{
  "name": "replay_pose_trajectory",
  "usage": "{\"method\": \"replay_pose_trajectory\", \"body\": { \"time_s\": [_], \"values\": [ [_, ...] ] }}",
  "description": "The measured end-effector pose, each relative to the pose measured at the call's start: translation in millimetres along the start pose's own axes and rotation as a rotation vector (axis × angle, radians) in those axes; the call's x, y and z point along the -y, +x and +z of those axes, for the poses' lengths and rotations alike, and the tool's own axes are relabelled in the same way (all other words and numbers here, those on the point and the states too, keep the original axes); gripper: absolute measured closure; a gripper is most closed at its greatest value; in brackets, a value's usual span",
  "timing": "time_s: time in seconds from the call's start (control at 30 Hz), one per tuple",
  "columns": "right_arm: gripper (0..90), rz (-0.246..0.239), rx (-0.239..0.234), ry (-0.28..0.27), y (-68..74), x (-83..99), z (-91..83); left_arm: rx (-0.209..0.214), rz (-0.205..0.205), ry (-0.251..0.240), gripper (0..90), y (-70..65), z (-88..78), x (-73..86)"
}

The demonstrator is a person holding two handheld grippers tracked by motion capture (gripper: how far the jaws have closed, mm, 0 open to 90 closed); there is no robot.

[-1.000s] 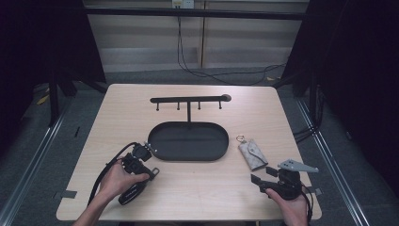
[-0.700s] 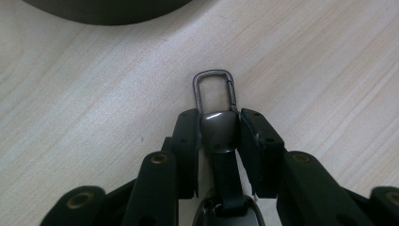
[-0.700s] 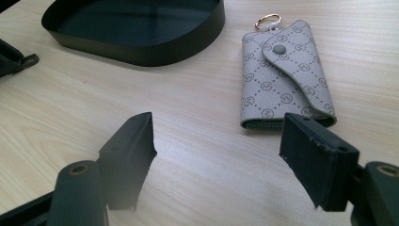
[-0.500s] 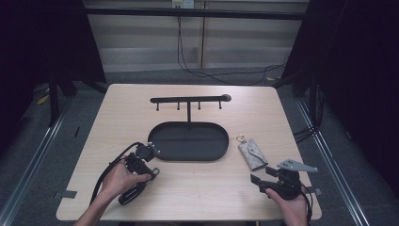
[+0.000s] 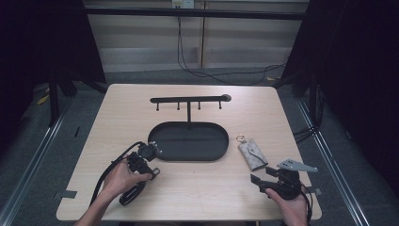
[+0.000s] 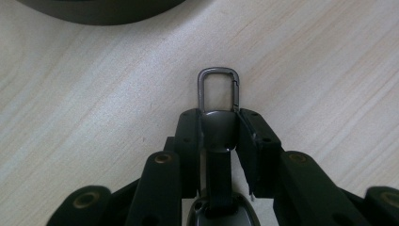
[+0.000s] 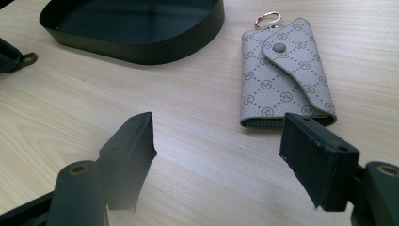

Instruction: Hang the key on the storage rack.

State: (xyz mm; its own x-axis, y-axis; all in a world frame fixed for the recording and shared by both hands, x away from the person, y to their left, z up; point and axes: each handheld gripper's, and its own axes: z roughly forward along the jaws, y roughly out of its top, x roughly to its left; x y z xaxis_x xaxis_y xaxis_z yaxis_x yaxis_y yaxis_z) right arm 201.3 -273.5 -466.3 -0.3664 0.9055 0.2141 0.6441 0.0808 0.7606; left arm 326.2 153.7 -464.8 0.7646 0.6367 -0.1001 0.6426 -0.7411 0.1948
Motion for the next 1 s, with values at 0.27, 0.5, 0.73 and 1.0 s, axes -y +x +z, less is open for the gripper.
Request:
{"method": "replay_pose_trajectory", "body": {
  "time_s": [0.27,0.5,0.73,1.0],
  "values": [
    [26.4,0.002,0.002,-0.001,0.2,0.2,-0.5,0.025,-0.002,0.008,70.7,1.2,-1.1,0.1],
    [26.4,0.003,0.001,-0.002,-0.1,0.2,-0.4,0.044,-0.026,-0.007,70.7,3.7,-10.5,2.0],
    [26.3,0.006,0.001,-0.002,-0.3,0.3,-0.6,0.036,-0.020,-0.021,70.8,7.0,-23.5,4.4],
    [26.2,0.011,0.001,-0.002,-0.6,0.3,-0.4,0.022,-0.005,-0.028,70.8,5.5,-36.5,5.5]
  ]
}}
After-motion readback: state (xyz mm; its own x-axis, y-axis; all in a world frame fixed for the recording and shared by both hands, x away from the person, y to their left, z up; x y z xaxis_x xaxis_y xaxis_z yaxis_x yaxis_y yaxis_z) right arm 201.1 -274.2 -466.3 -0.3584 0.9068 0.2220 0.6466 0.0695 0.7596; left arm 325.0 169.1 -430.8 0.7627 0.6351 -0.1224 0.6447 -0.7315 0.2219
